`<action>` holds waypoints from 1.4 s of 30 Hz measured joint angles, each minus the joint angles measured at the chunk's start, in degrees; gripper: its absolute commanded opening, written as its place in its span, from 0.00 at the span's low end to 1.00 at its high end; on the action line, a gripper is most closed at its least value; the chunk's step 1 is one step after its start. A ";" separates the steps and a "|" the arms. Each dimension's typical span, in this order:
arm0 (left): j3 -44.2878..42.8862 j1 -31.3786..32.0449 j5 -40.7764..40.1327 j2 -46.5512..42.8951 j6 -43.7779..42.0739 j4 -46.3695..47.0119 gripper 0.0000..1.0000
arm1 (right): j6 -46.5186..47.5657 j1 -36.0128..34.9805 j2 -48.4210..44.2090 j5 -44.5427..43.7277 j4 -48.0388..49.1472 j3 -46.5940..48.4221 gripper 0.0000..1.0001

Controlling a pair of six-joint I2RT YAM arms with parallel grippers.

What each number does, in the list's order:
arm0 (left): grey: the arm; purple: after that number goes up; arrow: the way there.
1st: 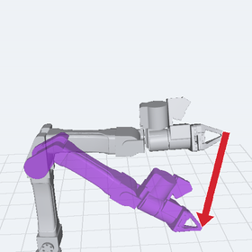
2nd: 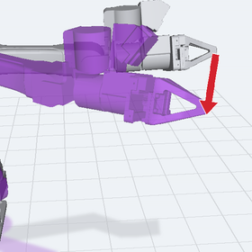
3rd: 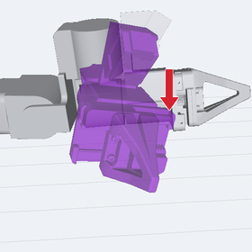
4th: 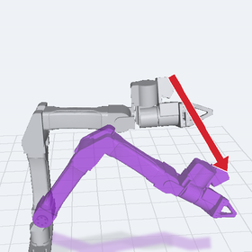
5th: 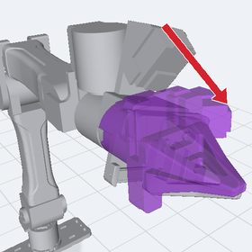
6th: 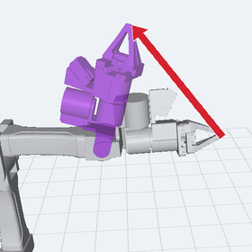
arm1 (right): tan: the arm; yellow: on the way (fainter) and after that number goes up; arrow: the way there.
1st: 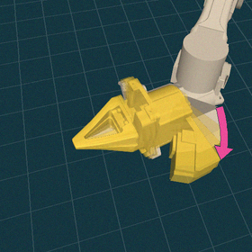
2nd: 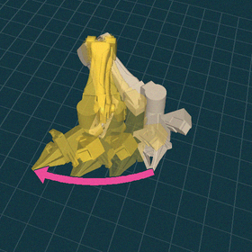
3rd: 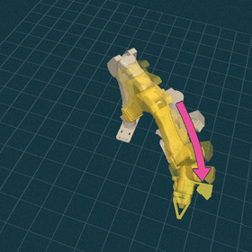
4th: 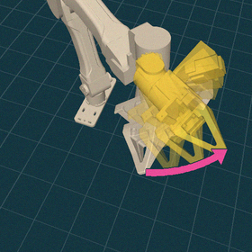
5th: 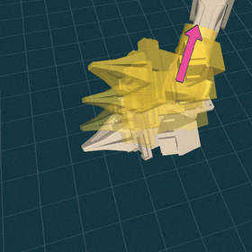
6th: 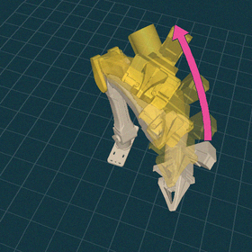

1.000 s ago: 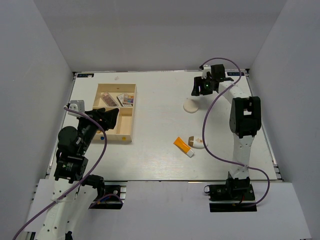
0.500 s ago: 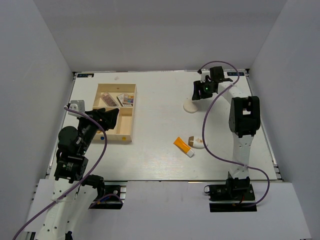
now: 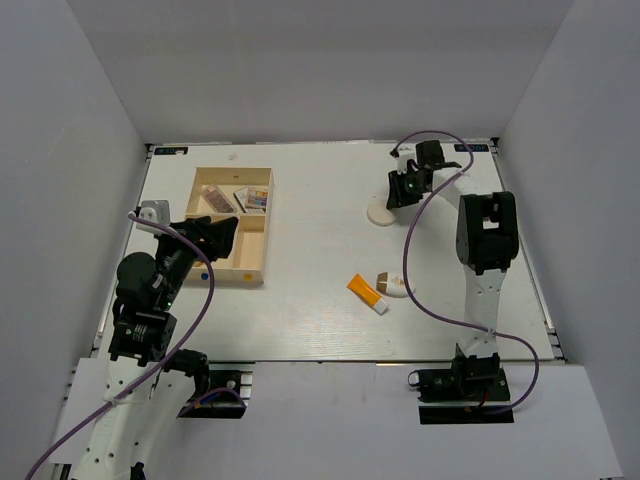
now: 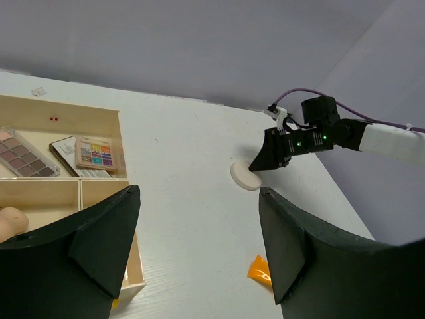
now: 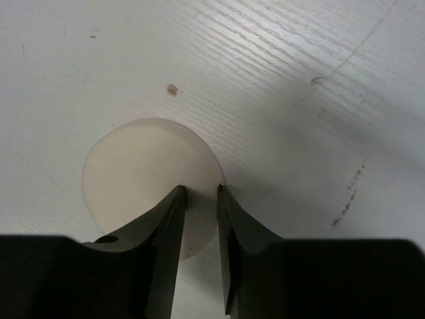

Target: Organize the makeup

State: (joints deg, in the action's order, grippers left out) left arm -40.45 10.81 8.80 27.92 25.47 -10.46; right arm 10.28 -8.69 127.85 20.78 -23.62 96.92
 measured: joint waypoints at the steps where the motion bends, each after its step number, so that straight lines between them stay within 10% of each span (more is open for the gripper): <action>1: 0.00 0.00 -0.02 0.00 0.00 0.00 0.82 | 0.39 -0.15 -0.09 -0.07 0.13 -0.22 0.27; 8: 0.02 0.00 -0.02 0.00 0.00 0.00 0.82 | 2.54 -1.18 -1.79 0.11 1.11 -2.43 0.00; 23: 1.11 0.00 1.29 -2.01 -0.17 1.49 0.81 | 3.37 -16.96 -18.36 12.02 0.55 -8.61 0.00; 42: 6.58 -0.57 10.78 -10.58 -2.16 12.26 0.81 | -10.19 -39.08 4.92 15.17 9.05 24.59 0.00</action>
State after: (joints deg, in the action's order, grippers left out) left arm -33.87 10.24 19.57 17.34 23.31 1.80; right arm 0.10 -47.77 132.77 35.94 -14.57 121.51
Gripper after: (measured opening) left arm 0.809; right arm 0.020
